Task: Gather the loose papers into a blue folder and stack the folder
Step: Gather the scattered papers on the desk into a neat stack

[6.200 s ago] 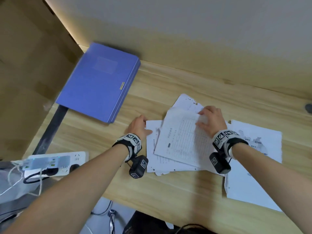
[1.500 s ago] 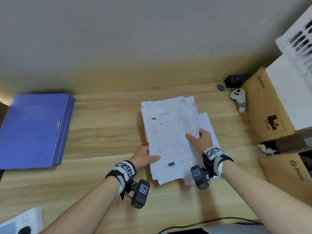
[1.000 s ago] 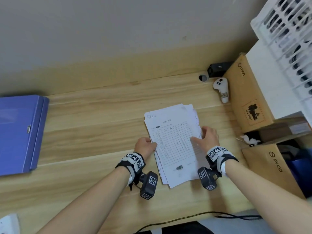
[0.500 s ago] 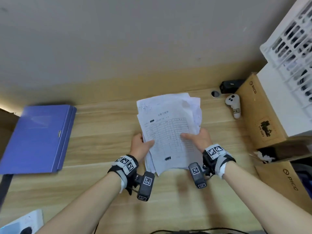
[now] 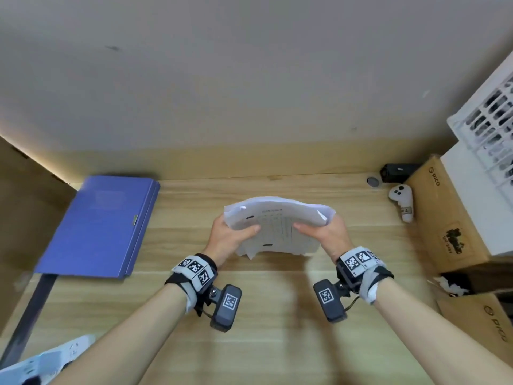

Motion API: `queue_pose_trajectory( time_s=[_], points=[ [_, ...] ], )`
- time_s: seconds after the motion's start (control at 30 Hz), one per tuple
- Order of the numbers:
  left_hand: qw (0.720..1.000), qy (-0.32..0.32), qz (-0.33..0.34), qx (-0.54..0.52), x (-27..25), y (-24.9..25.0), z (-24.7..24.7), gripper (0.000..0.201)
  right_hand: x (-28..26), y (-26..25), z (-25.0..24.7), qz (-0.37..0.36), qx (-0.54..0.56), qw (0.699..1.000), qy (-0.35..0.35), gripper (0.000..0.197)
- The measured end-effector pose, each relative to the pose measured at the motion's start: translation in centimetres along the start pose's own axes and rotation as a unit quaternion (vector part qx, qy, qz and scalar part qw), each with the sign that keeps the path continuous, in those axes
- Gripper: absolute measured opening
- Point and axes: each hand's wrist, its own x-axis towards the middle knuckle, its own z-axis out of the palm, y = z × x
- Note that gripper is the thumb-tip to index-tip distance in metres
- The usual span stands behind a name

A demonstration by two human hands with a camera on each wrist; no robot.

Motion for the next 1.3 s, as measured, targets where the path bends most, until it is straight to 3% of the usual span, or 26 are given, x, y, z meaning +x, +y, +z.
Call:
queue_pose_trajectory(
  time_s=[0.1,0.33,0.5,0.67,0.8,0.93,1.03,1.17,1.3],
  points=[
    [1.000,-0.007,0.011,-0.023,-0.2,0.6,0.3,0.033,0.0,-1.1,0.5,-0.007,-0.005,1.000,0.003,0.017],
    [1.000,0.004,0.012,-0.021,0.1,0.0,-0.5,0.033,-1.0,-1.1,-0.2,-0.022,-0.020,0.998,0.050,0.044],
    [1.000,-0.005,0.011,-0.027,0.0,-0.1,0.1,0.031,-1.1,-1.6,0.2,-0.020,-0.012,0.999,0.045,0.024],
    [0.997,0.012,0.032,-0.073,0.3,1.3,0.7,0.028,-1.2,-2.2,0.1,-0.039,0.007,0.996,0.078,0.018],
    [0.999,-0.007,0.022,-0.027,0.5,0.5,-0.1,0.027,-1.8,-1.3,-0.5,-0.027,0.000,0.997,0.075,0.035],
    [0.999,-0.038,-0.016,0.009,-0.2,-1.4,0.4,0.029,-2.4,1.0,-0.3,0.025,-0.002,0.998,0.053,0.034],
    [0.999,-0.015,-0.016,-0.025,-0.4,-1.1,1.6,0.029,-2.1,1.2,-0.3,0.026,0.007,0.997,0.074,0.038],
    [0.999,-0.036,-0.015,-0.027,-0.1,-1.6,2.1,0.032,-1.8,1.5,-1.0,0.031,0.040,0.995,0.088,0.037],
    [0.998,-0.025,-0.049,-0.001,0.0,-3.2,2.9,0.030,-1.9,3.4,-1.2,0.053,0.040,0.996,0.066,0.063]
  ],
)
